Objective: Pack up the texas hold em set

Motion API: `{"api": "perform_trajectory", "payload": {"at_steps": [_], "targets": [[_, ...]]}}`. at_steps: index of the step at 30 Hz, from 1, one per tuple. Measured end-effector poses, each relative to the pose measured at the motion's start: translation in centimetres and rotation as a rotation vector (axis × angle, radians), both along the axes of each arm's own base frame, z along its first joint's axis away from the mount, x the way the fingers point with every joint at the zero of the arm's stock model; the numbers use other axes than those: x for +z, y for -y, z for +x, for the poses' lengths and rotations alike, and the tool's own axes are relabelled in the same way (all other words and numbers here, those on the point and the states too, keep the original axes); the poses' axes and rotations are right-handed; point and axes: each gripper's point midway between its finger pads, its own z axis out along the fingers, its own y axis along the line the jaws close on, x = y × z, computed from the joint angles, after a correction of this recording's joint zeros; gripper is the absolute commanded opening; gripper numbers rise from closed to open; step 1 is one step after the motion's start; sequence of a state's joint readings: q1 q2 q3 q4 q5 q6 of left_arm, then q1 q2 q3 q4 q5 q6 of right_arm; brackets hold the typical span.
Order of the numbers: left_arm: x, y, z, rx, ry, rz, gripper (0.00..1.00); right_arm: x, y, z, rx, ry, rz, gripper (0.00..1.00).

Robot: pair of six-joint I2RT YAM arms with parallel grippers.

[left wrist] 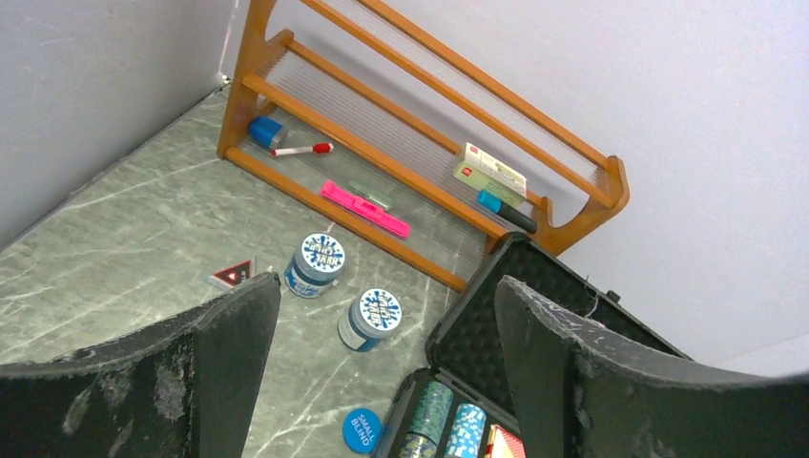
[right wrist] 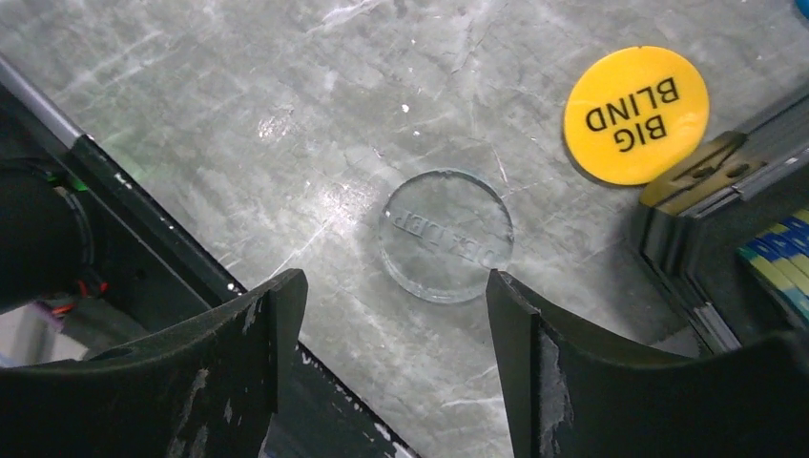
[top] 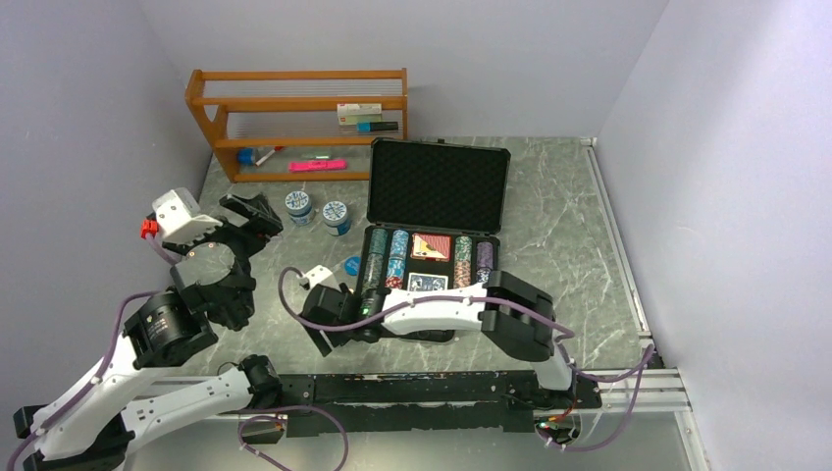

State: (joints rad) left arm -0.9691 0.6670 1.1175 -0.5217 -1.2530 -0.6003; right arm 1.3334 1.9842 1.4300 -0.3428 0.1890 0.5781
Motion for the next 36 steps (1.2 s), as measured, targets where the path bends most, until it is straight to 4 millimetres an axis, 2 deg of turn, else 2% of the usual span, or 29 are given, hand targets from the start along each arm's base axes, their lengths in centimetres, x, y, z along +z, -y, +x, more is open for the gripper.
{"api": "perform_trajectory", "payload": {"at_steps": [7,18,29,33,36], "targets": [[-0.4,-0.7,-0.3,0.029,-0.007,-0.004,0.88,-1.6,-0.1,0.1,-0.008,0.055,-0.099,0.77],[-1.2,-0.5,-0.1,0.032,-0.019,0.010,0.90,-3.9,0.0,0.7,-0.024,0.059,-0.199,0.78],[-1.5,-0.5,-0.1,0.032,-0.021,0.015,0.91,-3.9,-0.6,1.0,-0.046,0.061,-0.209,0.51],[-1.4,-0.6,-0.2,0.032,-0.019,0.010,0.91,-4.0,-0.6,1.1,-0.050,0.071,-0.188,0.47],[-1.4,-0.6,-0.2,0.031,-0.018,0.009,0.91,-3.8,0.4,1.1,-0.043,0.086,-0.170,0.46]]}}
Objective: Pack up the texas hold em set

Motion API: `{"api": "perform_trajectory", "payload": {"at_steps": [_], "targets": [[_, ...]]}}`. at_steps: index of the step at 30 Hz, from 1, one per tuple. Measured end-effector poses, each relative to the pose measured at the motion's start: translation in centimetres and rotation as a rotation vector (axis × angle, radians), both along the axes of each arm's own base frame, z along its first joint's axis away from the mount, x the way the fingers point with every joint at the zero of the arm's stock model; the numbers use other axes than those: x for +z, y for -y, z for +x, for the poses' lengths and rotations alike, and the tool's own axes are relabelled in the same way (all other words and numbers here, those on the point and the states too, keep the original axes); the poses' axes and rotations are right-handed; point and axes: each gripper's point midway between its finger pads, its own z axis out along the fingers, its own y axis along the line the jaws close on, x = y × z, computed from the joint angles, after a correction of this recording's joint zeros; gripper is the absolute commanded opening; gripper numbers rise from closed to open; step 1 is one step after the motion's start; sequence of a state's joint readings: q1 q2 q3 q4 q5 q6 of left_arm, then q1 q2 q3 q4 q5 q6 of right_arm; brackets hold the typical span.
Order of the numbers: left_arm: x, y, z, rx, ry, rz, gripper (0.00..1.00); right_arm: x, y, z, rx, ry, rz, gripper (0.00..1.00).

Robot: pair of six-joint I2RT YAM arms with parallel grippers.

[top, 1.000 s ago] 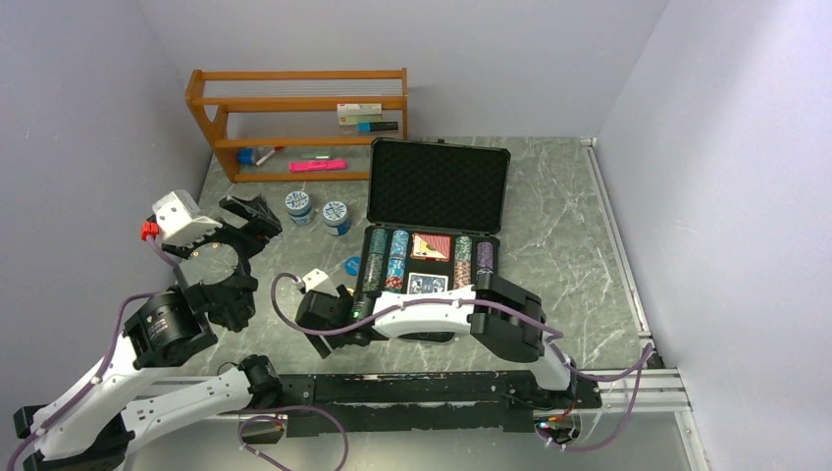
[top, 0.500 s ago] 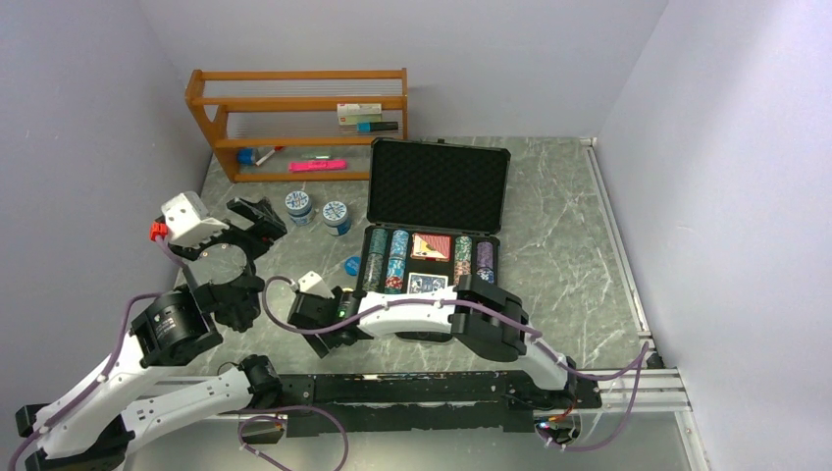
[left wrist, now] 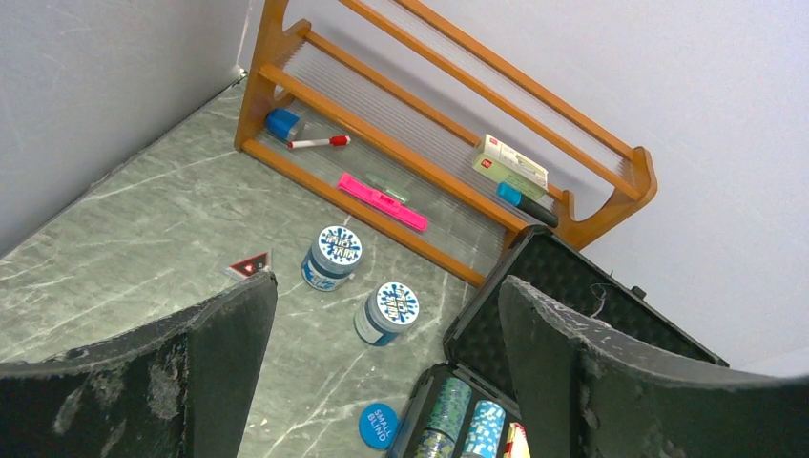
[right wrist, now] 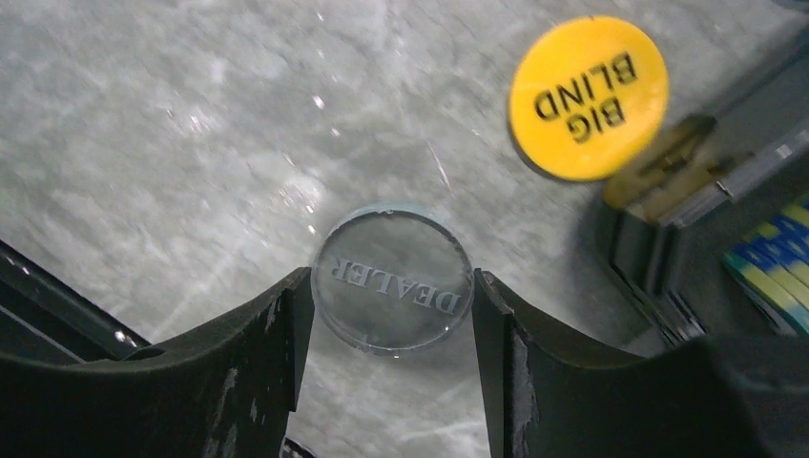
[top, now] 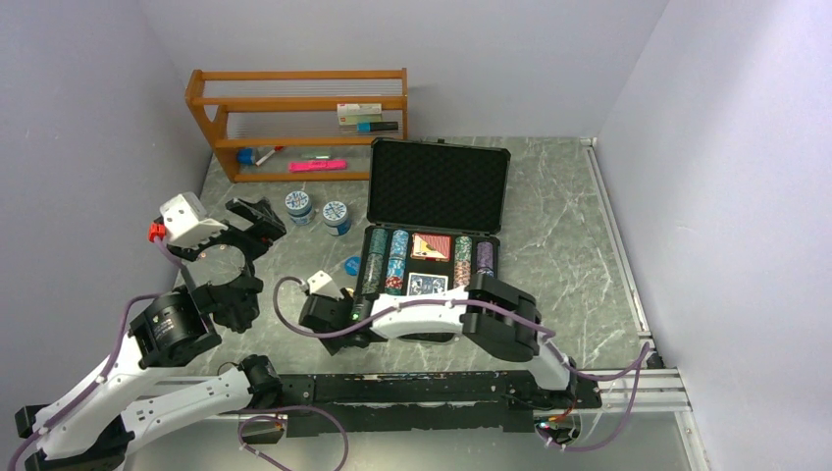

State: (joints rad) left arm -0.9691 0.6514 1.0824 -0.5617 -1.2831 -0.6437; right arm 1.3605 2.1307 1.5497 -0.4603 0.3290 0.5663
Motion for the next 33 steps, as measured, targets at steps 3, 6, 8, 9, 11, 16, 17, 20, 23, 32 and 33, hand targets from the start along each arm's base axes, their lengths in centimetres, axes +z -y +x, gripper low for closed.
{"api": "perform_trajectory", "payload": {"at_steps": [3,6,8,9,11,16,17,20,23,32,33], "targets": [[-0.1,0.1,0.0,-0.006,-0.003,-0.001,0.91,0.7,1.4,0.0,0.007,0.011,0.017,0.45],[-0.1,0.0,-0.2,-0.021,-0.003,-0.008,0.91,2.8,1.6,0.3,-0.002,0.026,0.070,0.45],[0.1,-0.2,-0.5,-0.033,0.009,-0.027,0.91,5.1,1.4,0.7,-0.009,0.041,0.136,0.45],[0.3,-0.5,-0.7,-0.042,0.022,-0.043,0.91,6.6,1.3,1.0,-0.014,0.051,0.182,0.45],[0.6,-0.9,-1.1,-0.052,0.045,-0.072,0.91,9.7,1.6,1.7,-0.033,0.074,0.273,0.45],[1.0,-1.3,-1.5,-0.067,0.077,-0.108,0.91,14.6,4.4,5.7,-0.165,0.126,0.412,0.45],[1.0,-1.2,-1.5,-0.070,0.078,-0.107,0.91,15.1,5.7,7.4,-0.224,0.138,0.424,0.45],[0.9,-0.8,-1.3,-0.081,0.074,-0.099,0.91,15.3,9.8,11.8,-0.391,0.171,0.417,0.46],[0.7,-0.3,-1.0,-0.087,0.060,-0.079,0.91,14.8,14.4,15.6,-0.558,0.192,0.376,0.47],[0.0,1.6,0.0,-0.116,0.010,-0.009,0.91,11.1,20.6,18.7,-0.733,0.179,0.191,0.49],[0.0,1.7,0.1,-0.117,0.004,-0.002,0.91,10.6,20.8,18.7,-0.736,0.174,0.173,0.49]]}}
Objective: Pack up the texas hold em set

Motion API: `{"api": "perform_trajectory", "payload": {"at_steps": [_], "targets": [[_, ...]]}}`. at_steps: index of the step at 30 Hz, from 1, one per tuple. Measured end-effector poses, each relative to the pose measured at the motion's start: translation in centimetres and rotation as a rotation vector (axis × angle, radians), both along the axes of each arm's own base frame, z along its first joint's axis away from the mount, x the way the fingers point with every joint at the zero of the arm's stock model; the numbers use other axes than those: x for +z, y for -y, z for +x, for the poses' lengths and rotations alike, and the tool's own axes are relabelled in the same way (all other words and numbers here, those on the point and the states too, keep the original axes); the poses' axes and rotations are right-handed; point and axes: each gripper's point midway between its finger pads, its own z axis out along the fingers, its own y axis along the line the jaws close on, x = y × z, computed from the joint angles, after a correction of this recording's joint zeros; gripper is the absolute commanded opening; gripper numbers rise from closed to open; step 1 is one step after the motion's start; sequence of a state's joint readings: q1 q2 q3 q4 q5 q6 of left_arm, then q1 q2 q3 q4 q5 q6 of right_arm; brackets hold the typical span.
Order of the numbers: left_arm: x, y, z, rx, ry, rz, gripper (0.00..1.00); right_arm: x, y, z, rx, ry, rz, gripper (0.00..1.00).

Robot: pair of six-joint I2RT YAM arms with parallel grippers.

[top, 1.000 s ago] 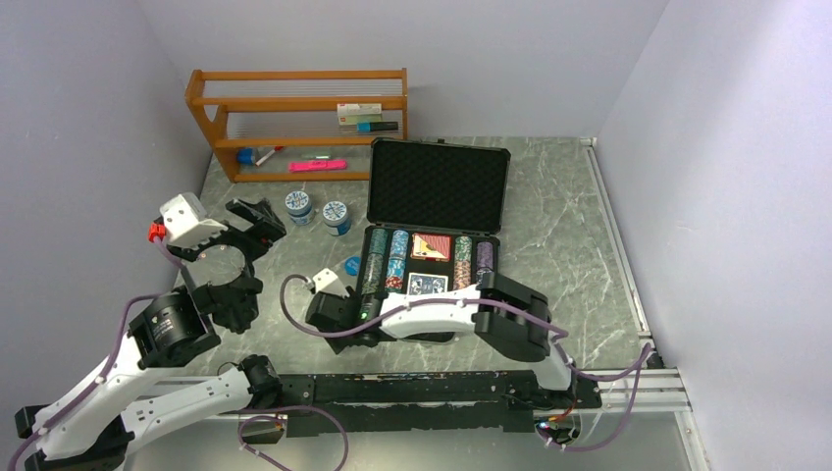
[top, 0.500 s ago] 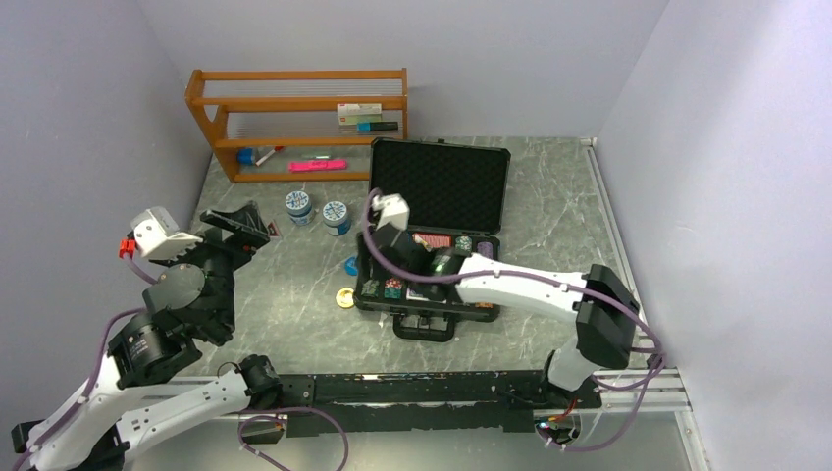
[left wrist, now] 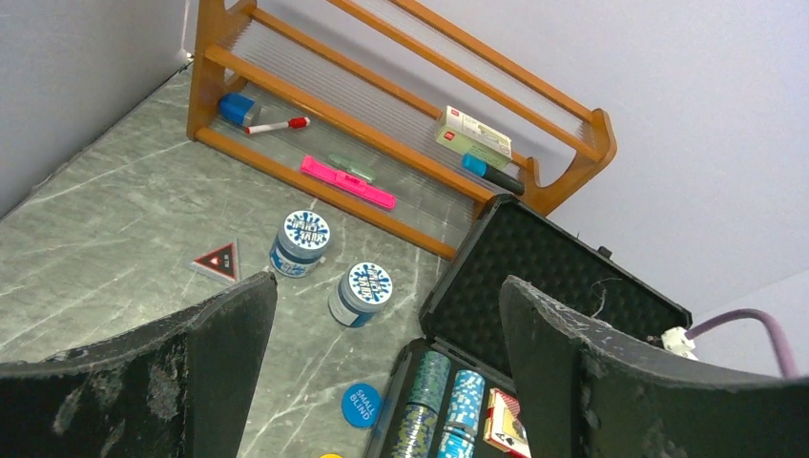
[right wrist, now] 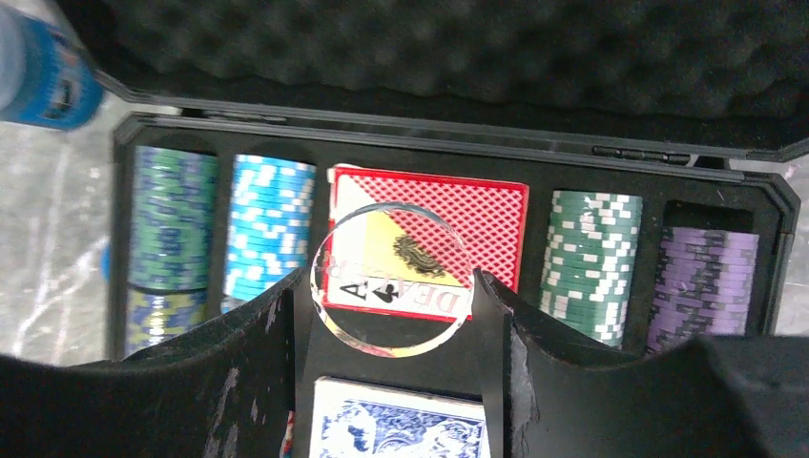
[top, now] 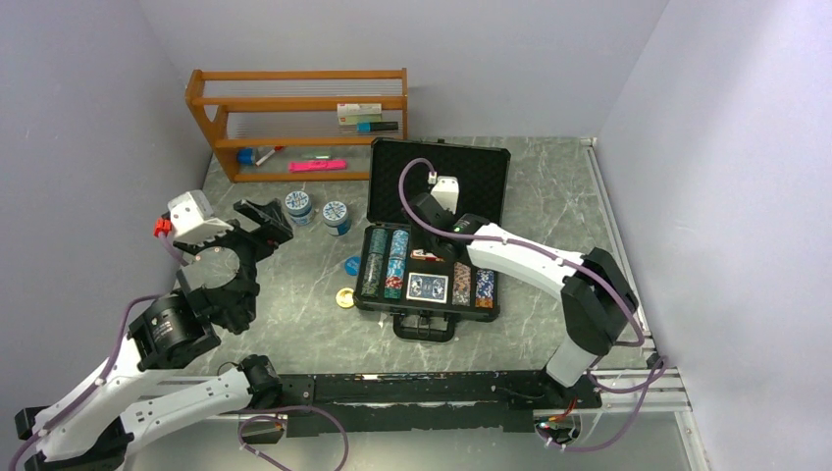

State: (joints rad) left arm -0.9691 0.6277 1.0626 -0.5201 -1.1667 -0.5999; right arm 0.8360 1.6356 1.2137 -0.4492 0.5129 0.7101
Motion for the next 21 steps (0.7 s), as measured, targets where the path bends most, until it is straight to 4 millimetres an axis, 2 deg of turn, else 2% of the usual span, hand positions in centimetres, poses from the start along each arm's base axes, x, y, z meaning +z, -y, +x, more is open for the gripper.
{"api": "perform_trajectory", "payload": {"at_steps": [4,14,21], "targets": [[0.0,0.3,0.1,-0.008,-0.005,0.004,0.92,-1.6,0.8,-0.1,-0.010,-0.040,-0.050,0.50],[0.0,1.6,0.7,-0.045,-0.002,0.033,0.92,-2.1,1.3,0.2,0.003,-0.044,-0.067,0.52],[-1.5,3.7,2.1,-0.048,-0.054,0.117,0.92,-2.5,1.1,0.5,0.031,-0.059,-0.054,0.57]]}}
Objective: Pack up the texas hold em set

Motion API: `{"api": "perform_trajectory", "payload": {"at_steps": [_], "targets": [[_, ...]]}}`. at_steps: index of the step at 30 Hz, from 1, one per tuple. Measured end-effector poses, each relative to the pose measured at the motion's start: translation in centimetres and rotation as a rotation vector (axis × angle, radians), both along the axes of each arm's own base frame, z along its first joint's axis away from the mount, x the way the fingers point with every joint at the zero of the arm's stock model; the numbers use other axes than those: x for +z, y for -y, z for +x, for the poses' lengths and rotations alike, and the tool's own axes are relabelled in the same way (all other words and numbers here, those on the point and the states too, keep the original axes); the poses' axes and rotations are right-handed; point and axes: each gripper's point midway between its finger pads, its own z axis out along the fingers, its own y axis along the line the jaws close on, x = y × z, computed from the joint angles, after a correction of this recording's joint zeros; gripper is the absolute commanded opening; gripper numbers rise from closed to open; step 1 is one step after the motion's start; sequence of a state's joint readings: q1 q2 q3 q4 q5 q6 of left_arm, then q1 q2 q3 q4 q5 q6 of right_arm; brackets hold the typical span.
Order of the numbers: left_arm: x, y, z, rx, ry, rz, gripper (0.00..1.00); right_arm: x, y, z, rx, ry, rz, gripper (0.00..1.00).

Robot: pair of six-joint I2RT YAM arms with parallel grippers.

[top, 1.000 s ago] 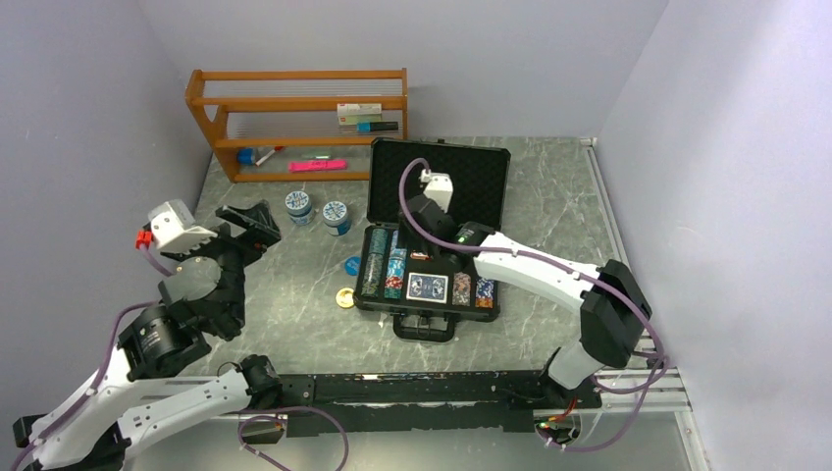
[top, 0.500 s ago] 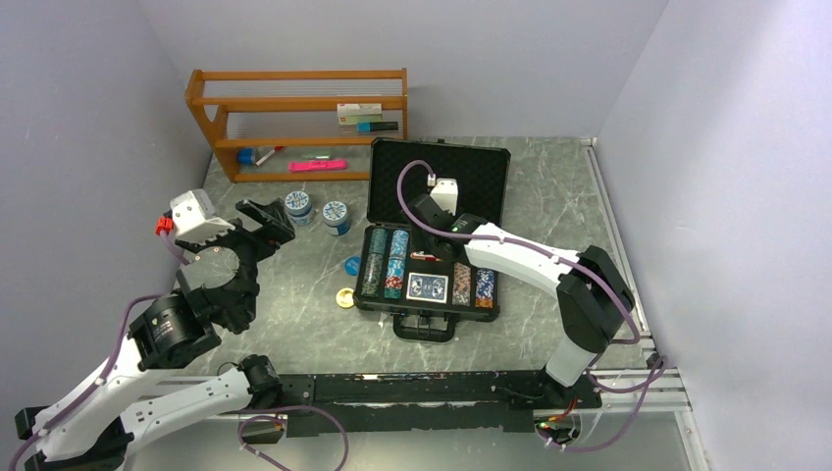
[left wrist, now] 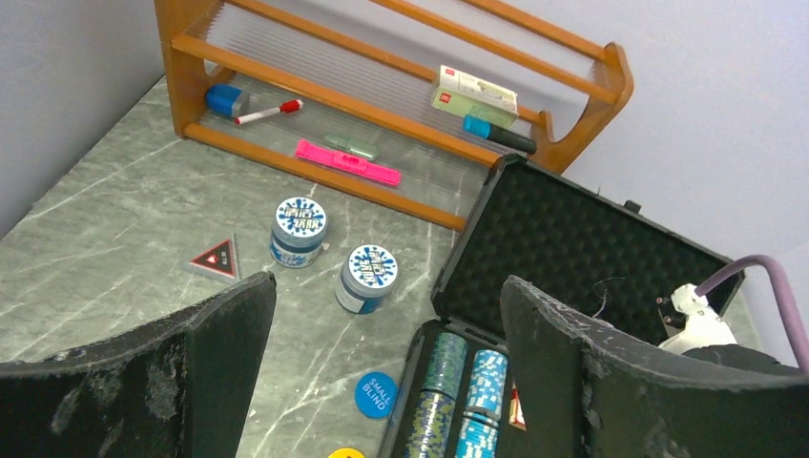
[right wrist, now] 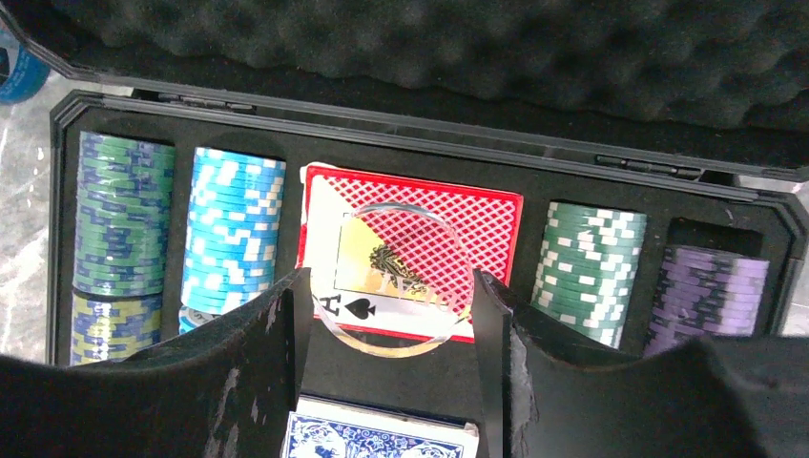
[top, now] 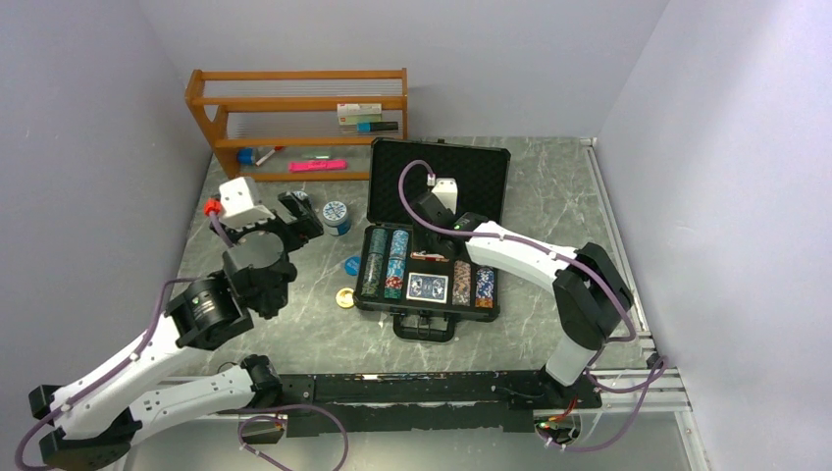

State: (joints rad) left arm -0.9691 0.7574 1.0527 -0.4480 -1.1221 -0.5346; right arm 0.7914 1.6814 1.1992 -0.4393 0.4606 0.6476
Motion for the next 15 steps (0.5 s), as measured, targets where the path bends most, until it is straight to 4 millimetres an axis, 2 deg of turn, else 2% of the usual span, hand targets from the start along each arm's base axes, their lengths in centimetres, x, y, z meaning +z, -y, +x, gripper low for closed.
{"api": "perform_trajectory", "payload": {"at_steps": [6,11,15], "targets": [[-0.9,0.9,0.6,-0.001,-0.025,0.036,0.92,-1.1,-0.3,-0.1,0.027,-0.030,-0.005,0.66],[-0.5,1.0,0.7,-0.001,-0.014,0.020,0.93,-1.5,-0.2,-0.1,0.033,-0.043,-0.012,0.77],[-0.6,1.2,0.8,-0.003,-0.016,0.022,0.93,-1.4,-0.3,0.1,0.038,-0.036,-0.007,0.80]]}}
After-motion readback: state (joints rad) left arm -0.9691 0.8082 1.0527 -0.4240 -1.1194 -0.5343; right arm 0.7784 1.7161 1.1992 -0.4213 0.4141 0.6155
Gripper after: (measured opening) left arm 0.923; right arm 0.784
